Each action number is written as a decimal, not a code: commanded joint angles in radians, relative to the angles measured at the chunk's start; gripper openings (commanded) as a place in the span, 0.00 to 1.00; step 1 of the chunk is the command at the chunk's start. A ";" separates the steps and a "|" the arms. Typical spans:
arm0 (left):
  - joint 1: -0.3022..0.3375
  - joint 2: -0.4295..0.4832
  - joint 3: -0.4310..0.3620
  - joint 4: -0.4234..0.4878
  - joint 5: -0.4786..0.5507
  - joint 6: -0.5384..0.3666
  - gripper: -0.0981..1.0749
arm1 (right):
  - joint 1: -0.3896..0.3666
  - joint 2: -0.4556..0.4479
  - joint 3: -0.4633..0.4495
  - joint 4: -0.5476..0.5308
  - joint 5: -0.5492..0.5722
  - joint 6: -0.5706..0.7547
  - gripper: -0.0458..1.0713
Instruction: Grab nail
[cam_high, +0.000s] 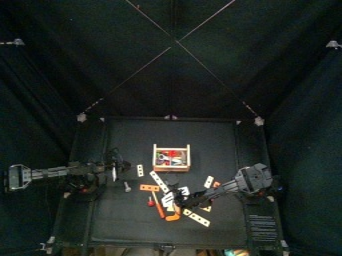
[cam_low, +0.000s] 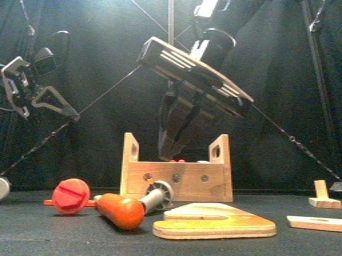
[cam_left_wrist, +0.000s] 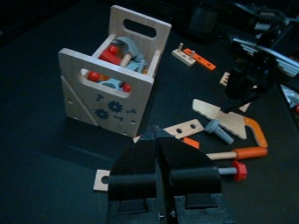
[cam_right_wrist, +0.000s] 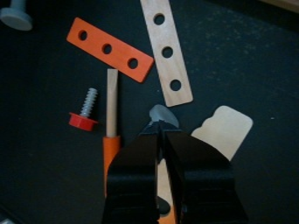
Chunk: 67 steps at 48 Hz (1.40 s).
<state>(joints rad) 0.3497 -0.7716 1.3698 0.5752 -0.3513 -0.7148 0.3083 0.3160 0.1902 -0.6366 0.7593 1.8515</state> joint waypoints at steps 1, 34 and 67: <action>-0.015 0.003 -0.023 -0.005 -0.014 0.002 0.33 | 0.018 0.014 -0.080 0.008 0.048 0.002 0.48; -0.032 0.003 -0.021 -0.005 -0.011 0.000 0.33 | 0.012 0.130 -0.172 0.060 0.173 0.017 0.80; -0.031 0.003 -0.015 -0.015 -0.006 0.000 0.33 | -0.035 0.187 -0.195 0.054 0.172 0.002 0.77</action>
<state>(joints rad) 0.3206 -0.7701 1.3683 0.5614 -0.3528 -0.7164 0.2838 0.5246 0.0092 -0.5783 0.9311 1.8515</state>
